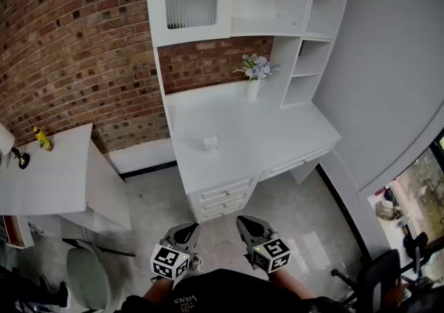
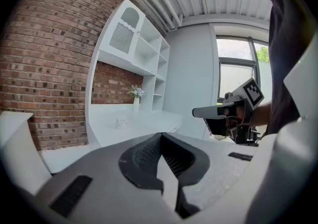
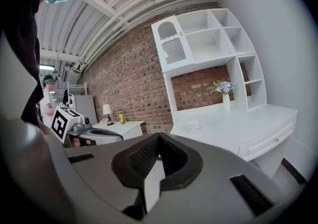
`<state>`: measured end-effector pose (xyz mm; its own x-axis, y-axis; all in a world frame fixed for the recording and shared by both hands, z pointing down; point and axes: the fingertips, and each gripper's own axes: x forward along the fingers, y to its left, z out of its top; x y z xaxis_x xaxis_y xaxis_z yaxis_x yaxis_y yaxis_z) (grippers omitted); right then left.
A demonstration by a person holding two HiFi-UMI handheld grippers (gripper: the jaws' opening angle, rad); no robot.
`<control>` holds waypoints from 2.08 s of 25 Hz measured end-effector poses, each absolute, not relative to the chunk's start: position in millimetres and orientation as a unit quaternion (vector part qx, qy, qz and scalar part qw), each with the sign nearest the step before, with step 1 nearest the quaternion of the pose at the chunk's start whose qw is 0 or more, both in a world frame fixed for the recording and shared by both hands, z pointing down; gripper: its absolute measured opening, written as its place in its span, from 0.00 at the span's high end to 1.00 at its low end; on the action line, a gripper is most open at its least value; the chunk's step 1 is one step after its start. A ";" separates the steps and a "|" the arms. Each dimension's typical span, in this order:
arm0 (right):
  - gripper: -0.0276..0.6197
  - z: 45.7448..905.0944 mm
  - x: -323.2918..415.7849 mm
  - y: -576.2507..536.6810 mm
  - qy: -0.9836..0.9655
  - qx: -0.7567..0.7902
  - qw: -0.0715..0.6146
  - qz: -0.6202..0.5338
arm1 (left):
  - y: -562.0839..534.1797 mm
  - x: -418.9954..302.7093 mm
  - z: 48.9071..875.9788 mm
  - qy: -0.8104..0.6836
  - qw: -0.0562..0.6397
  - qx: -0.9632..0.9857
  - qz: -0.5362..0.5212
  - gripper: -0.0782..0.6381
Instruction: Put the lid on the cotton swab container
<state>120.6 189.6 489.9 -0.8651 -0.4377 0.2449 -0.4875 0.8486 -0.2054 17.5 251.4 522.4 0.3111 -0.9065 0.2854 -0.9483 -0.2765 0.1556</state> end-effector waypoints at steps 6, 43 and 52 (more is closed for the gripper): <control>0.96 491.5 111.8 175.8 -0.956 0.249 0.081 0.134 | 235.2 8.1 526.1 -0.576 0.149 0.801 0.065 0.88; 0.76 526.5 3.1 36.6 -0.938 0.301 0.110 0.130 | 94.2 -108.1 553.3 -0.504 0.165 0.841 0.103 0.64; 0.73 534.7 -0.7 -43.3 -0.957 0.231 0.136 0.114 | 15.6 -101.4 548.2 -0.552 0.160 0.811 0.107 0.64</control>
